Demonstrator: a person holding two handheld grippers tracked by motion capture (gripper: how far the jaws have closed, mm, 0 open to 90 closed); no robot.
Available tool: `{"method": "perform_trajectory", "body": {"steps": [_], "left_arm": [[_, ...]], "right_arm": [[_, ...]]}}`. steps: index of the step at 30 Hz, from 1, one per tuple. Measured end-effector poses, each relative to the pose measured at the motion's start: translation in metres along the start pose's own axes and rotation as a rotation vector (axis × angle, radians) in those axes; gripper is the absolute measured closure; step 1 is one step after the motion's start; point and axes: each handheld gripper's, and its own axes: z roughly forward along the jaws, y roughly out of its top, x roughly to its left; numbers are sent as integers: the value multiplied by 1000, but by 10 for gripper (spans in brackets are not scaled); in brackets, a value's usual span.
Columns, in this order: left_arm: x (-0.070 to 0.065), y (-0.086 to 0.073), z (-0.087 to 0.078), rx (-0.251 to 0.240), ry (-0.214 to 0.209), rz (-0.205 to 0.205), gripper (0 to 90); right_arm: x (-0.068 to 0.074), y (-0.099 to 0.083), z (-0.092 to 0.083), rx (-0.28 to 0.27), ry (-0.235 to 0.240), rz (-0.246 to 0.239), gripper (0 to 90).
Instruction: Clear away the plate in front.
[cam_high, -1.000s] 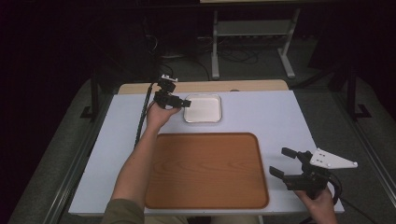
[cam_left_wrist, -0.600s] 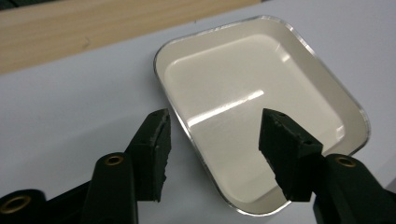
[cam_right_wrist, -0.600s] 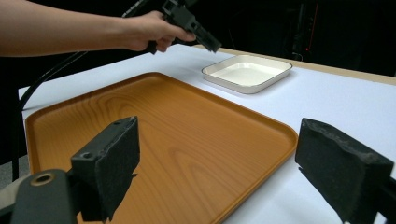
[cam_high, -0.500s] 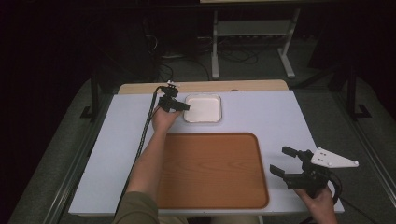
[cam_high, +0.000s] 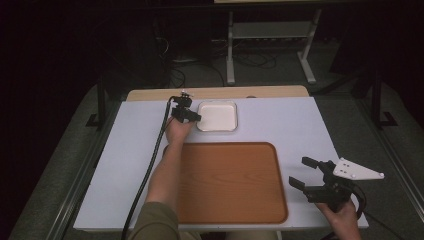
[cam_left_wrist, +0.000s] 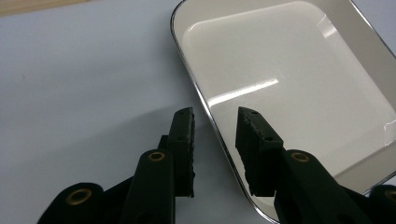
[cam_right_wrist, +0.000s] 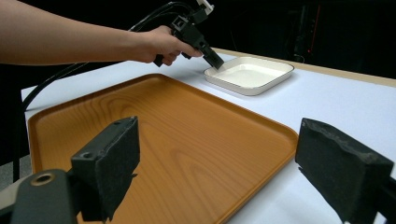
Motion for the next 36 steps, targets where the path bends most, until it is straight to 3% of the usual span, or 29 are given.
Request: {"method": "perform_trajectory", "body": {"steps": [12, 19, 25, 28, 36], "left_arm": [[0, -2, 7, 5, -27, -51, 774], [2, -2, 7, -5, -27, -115, 829], [5, -4, 9, -30, -76, -213, 882], [7, -7, 10, -48, -98, -242, 890], [12, -8, 10, -56, -119, -272, 892]], "right_arm": [[0, 0, 1, 5, 11, -4, 133], [1, 0, 2, 4, 15, -7, 133], [2, 1, 2, 3, 21, -9, 133], [2, 1, 1, 6, 26, -11, 133], [3, 1, 2, 2, 28, -12, 135]]}}
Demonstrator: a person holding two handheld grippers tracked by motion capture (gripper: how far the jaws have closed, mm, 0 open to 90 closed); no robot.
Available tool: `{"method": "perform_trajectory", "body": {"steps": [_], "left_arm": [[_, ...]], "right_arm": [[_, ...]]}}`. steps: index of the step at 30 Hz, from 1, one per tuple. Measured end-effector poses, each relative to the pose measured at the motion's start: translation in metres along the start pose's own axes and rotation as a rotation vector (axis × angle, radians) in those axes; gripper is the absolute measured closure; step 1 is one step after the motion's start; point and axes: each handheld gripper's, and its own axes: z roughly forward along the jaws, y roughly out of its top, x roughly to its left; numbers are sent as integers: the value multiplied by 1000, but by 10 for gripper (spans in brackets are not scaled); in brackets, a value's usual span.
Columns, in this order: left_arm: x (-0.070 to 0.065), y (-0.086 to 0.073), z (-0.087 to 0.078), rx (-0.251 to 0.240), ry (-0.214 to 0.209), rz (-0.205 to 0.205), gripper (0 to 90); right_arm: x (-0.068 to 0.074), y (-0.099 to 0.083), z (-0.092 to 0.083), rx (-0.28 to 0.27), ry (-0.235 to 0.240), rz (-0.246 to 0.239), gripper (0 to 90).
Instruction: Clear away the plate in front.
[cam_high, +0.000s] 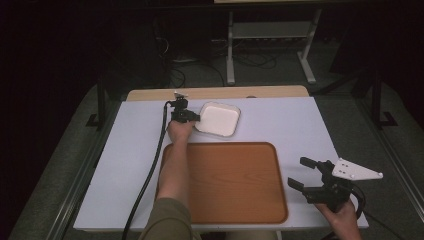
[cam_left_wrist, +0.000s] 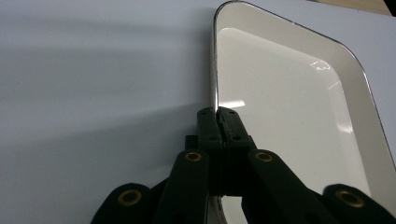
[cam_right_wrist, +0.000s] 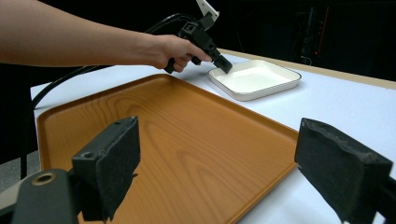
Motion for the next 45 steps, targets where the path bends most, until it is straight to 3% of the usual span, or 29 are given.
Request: {"method": "perform_trajectory", "body": {"steps": [7, 10, 19, 31, 45], "left_arm": [[1, 2, -4, -13, -15, -13, 892], [0, 4, -8, 2, 4, 1, 893], [1, 8, -27, -42, -33, 8, 893], [2, 8, -47, -62, -29, 27, 893], [6, 11, -74, -98, -53, 35, 893]], "right_arm": [[1, 0, -1, -3, 4, 2, 134], [1, 0, -1, -9, 2, 5, 134], [3, 0, 1, -4, 9, -2, 133], [3, 0, 2, -1, 7, 1, 133], [4, 0, 1, -7, 2, 9, 131]]}}
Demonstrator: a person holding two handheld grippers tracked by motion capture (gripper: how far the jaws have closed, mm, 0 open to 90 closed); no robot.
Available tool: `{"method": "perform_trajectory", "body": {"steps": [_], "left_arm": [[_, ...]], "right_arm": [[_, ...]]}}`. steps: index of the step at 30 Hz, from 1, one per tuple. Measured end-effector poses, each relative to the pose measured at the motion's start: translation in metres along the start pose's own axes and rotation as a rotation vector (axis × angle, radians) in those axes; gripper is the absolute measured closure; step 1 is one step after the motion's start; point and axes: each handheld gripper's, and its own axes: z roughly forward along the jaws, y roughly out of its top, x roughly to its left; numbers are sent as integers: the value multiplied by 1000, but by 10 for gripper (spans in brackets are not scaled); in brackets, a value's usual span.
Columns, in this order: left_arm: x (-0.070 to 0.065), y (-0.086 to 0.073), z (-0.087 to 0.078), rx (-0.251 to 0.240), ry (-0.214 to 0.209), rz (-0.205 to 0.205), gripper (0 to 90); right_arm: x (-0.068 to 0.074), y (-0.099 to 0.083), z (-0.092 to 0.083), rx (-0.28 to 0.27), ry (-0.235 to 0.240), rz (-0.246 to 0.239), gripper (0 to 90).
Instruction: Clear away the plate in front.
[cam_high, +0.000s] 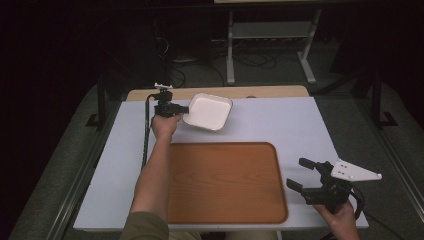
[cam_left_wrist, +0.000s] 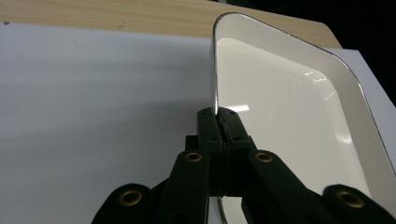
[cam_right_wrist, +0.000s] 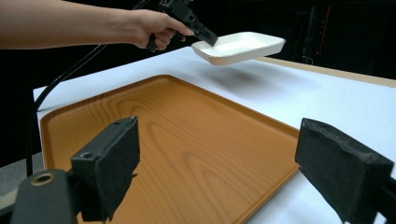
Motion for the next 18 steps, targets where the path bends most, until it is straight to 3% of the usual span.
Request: {"method": "perform_trajectory", "body": {"steps": [18], "left_arm": [[-2, -2, -41, -29, -32, 62, 893]], "right_arm": [[1, 0, 1, 6, 2, 1, 132]]}}
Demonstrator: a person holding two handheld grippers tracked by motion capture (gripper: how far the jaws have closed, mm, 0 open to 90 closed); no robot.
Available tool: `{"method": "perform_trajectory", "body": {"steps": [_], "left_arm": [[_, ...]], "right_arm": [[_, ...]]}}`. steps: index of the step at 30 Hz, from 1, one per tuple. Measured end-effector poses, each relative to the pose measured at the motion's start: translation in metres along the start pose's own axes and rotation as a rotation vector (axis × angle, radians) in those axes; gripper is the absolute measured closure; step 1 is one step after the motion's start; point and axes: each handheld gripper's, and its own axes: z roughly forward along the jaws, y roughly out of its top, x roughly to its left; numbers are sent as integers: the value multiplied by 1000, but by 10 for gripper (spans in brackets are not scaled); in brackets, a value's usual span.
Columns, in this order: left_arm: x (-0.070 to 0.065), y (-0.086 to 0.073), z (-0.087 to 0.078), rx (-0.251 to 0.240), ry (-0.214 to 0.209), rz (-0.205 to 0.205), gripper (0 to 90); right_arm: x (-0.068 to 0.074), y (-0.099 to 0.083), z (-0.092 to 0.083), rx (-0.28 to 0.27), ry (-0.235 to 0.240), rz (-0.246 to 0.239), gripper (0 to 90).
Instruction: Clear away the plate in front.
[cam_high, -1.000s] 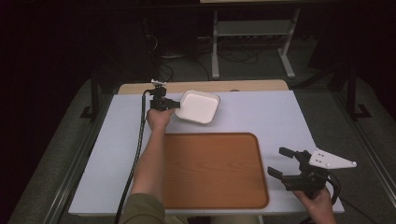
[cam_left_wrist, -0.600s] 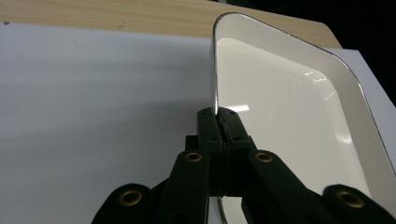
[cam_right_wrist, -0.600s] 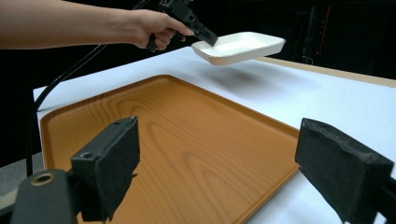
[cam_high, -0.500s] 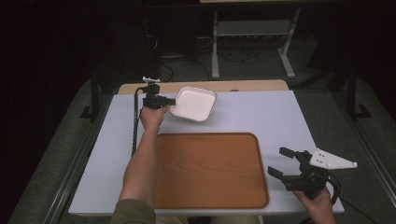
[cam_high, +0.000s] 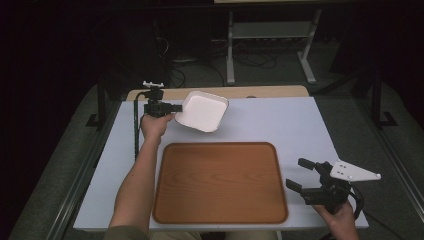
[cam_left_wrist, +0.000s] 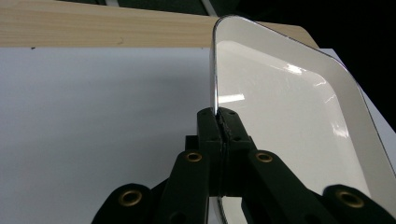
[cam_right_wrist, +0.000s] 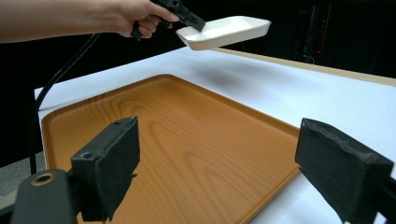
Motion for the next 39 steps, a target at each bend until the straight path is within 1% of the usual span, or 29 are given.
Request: {"method": "perform_trajectory", "body": {"steps": [4, 8, 10, 15, 17, 21, 25, 27, 33, 39], "left_arm": [[-1, -3, -8, 5, -13, 16, 893], [-2, -6, -16, -1, -30, 25, 893], [-3, -8, -20, -6, -30, 30, 893], [0, -13, -31, -9, -50, 33, 893], [0, -15, -36, -9, -56, 44, 893], [-4, -14, -47, -20, -77, 58, 893], [-8, -14, -56, -27, -95, 72, 893], [-10, -15, -60, -20, -94, 87, 893], [-15, -20, -70, -16, -99, 113, 893], [-16, -22, -78, -19, -102, 122, 893]], "right_arm": [[1, 0, 0, 3, 1, 1, 132], [2, 0, 1, 5, 2, -3, 132], [2, 0, 1, 6, -1, -5, 132], [3, 1, 0, 3, -4, -4, 132], [3, 0, 1, 5, -5, -5, 132], [3, 0, 1, 10, -6, -7, 131], [3, 1, 1, 7, -4, 1, 132], [3, 1, 1, 7, -4, 2, 132], [4, 1, 1, 14, -5, -1, 131], [6, 1, 4, 29, -2, -12, 131]]}}
